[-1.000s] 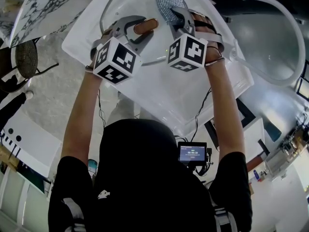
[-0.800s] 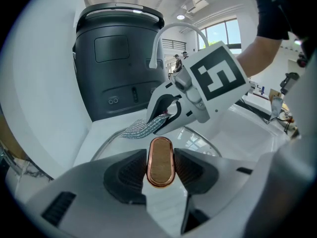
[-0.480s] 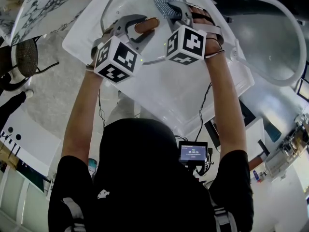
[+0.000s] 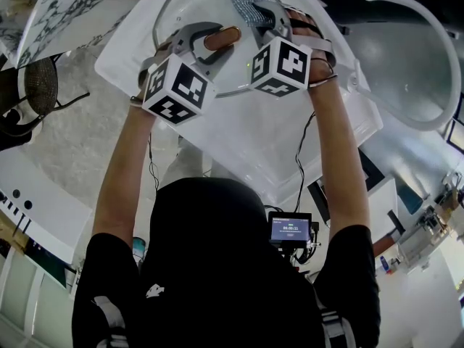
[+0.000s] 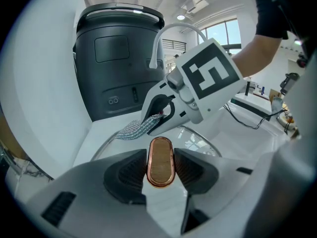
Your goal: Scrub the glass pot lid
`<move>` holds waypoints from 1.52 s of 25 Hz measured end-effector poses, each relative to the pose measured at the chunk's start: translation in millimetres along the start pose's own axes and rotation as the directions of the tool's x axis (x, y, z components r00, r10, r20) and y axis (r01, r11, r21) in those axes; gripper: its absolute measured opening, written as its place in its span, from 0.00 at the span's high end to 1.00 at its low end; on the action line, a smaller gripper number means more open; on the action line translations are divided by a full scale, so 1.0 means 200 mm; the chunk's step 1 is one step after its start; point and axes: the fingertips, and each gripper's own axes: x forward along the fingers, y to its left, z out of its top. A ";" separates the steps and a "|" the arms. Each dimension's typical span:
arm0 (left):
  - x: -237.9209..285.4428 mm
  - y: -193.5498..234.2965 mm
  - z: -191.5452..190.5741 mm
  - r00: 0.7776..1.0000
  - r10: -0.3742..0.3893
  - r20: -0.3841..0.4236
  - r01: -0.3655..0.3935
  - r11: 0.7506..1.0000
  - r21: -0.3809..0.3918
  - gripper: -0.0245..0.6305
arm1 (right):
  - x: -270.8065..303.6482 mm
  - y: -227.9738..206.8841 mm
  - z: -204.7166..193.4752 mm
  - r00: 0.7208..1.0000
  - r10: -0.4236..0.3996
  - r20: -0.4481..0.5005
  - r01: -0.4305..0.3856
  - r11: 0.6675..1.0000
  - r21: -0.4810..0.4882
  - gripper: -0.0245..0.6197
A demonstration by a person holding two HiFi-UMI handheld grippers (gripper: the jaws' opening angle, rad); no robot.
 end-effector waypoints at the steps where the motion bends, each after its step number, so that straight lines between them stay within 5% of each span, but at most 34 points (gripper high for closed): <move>1: 0.00 0.00 0.00 1.000 0.000 0.000 0.000 1.000 0.000 0.71 | 0.00 0.00 0.00 1.000 -0.002 0.002 0.002 1.000 0.004 0.85; 38: 0.01 0.00 0.01 1.000 0.000 0.002 0.000 1.000 -0.017 0.71 | -0.20 0.23 -0.20 0.999 -0.024 -0.030 0.029 0.988 0.154 0.85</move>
